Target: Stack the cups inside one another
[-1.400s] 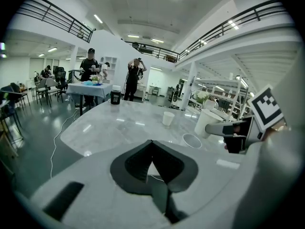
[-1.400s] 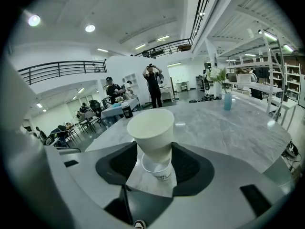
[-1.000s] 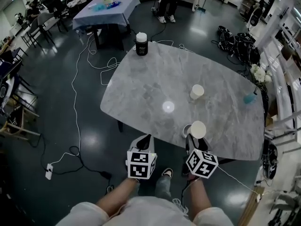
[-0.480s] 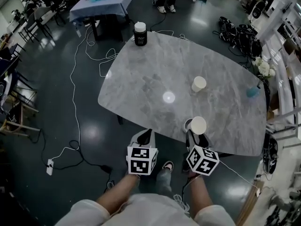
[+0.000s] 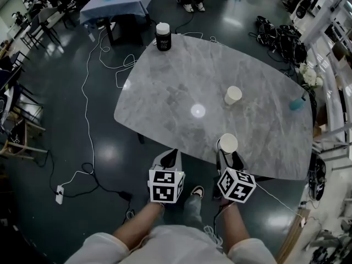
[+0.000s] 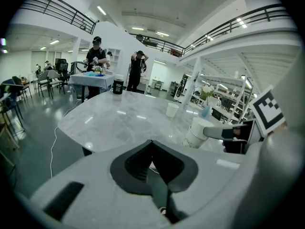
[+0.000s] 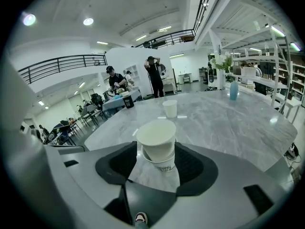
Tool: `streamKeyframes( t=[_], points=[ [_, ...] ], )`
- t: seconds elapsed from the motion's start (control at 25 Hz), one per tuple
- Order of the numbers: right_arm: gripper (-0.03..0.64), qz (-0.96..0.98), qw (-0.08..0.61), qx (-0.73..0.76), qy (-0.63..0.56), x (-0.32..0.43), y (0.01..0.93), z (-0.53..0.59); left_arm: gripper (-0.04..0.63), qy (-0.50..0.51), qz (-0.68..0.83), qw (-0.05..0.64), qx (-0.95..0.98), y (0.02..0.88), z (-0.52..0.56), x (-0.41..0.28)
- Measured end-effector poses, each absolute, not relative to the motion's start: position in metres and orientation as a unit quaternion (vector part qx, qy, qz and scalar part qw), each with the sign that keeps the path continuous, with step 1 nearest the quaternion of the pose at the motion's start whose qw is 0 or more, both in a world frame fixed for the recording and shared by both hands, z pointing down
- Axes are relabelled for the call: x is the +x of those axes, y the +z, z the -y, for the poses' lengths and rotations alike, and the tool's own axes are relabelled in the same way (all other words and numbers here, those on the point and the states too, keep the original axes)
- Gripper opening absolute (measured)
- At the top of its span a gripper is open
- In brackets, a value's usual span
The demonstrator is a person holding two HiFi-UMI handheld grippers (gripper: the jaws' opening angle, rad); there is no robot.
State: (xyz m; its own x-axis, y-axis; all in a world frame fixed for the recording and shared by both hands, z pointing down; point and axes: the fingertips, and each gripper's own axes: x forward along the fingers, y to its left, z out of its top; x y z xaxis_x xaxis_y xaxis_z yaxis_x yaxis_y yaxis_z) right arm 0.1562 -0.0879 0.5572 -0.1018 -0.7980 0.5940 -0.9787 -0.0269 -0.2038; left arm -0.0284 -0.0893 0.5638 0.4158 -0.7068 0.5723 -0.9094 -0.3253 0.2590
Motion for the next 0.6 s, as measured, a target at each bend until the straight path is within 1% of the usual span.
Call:
streamKeyframes(
  t=[0.2, 0.6],
  points=[
    [0.222, 0.679, 0.155, 0.649, 0.304, 0.154, 0.5598, 0.0836, -0.006, 0.18, 0.51, 0.282, 0.793, 0.5636, 0.0903, -0.0291],
    [0.221, 0.674, 0.149, 0.661, 0.296, 0.162, 0.5524, 0.0816, -0.006, 0.175, 0.508, 0.28, 0.795, 0.5599, 0.0898, -0.0251]
  ],
)
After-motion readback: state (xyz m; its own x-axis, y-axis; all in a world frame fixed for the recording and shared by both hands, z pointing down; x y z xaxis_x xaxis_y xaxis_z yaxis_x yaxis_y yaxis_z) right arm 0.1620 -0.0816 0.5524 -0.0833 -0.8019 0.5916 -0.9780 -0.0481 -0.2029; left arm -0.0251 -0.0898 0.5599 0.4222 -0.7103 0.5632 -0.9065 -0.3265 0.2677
